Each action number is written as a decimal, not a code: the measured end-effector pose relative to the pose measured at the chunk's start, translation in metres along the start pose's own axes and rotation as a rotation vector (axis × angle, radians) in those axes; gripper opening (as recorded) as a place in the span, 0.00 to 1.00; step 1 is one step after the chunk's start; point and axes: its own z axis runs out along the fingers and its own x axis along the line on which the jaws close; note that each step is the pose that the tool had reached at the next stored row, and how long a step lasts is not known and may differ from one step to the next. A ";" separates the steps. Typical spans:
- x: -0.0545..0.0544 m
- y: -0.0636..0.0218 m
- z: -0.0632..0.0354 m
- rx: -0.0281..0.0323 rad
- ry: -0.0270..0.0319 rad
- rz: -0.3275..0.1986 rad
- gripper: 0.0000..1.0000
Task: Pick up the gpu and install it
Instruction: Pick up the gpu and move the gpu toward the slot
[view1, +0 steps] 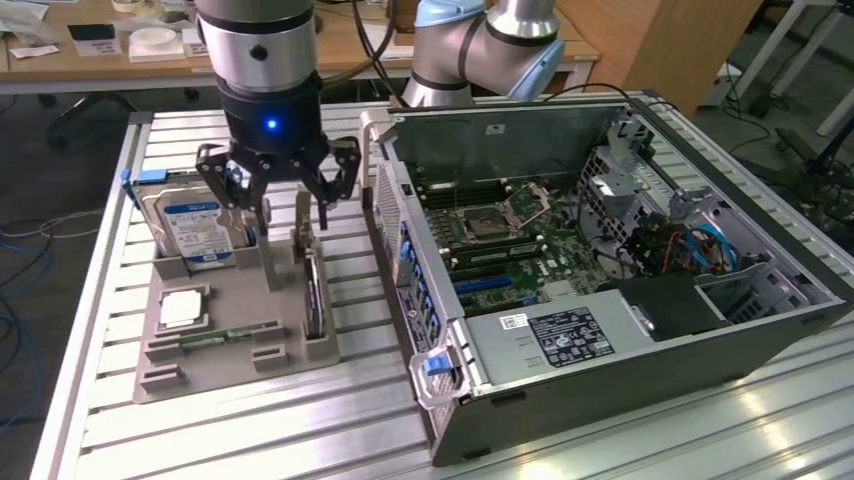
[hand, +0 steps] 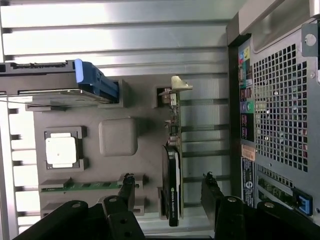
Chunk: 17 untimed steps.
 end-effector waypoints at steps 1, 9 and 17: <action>0.000 0.0000 0.0004 0.0000 -0.0002 0.000 0.65; 0.000 -0.0002 0.0052 -0.0002 -0.0026 0.000 0.65; 0.000 -0.0003 0.0094 -0.0002 -0.0038 0.000 0.65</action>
